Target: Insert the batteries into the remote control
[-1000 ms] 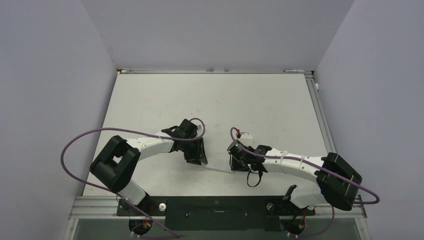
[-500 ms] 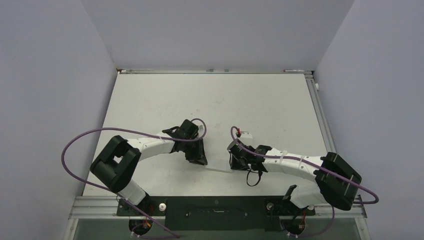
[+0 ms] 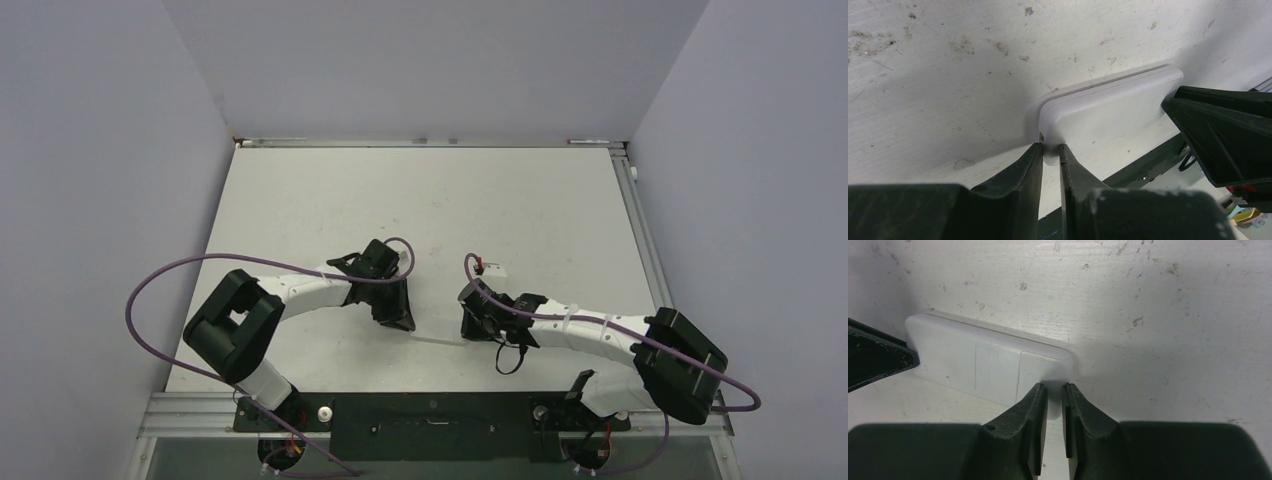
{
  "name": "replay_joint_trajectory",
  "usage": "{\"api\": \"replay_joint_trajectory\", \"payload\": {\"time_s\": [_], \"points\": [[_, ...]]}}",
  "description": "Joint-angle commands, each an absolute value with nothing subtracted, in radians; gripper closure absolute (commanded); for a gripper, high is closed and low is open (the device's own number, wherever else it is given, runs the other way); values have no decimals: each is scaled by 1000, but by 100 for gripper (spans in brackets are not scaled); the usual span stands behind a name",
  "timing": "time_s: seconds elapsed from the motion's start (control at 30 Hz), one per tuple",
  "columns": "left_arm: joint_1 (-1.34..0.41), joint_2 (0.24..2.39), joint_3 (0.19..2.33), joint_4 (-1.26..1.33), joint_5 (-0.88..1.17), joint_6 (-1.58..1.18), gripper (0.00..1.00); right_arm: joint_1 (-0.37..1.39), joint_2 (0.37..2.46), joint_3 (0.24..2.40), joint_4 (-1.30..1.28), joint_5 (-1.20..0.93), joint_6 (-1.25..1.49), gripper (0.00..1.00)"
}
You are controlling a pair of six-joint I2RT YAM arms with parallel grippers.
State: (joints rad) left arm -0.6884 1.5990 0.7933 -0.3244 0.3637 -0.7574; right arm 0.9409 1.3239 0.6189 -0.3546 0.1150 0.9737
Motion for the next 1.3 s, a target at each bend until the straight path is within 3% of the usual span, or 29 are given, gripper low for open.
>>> {"api": "replay_joint_trajectory", "payload": {"time_s": [0.0,0.13,0.27,0.43,0.63,0.73,0.97,1.27], "points": [[-730,1638,812,-300,355,-773,87,951,1369,604,-283,35,962,83],[-730,1630,822,-339,320,-759,86,951,1354,656,-382,108,911,82],[-728,1620,850,-411,257,-737,80,950,1345,733,-481,174,831,75],[-719,1573,889,-500,161,-718,69,947,1335,819,-543,208,691,58],[-681,1460,876,-564,95,-732,60,936,1367,850,-497,52,469,34],[-647,1392,848,-586,88,-740,57,933,1386,855,-465,-43,376,28],[-546,1218,774,-600,132,-743,49,925,1487,910,-458,-139,231,23],[-507,1112,727,-614,184,-760,46,914,1559,916,-430,-182,171,22]]}}
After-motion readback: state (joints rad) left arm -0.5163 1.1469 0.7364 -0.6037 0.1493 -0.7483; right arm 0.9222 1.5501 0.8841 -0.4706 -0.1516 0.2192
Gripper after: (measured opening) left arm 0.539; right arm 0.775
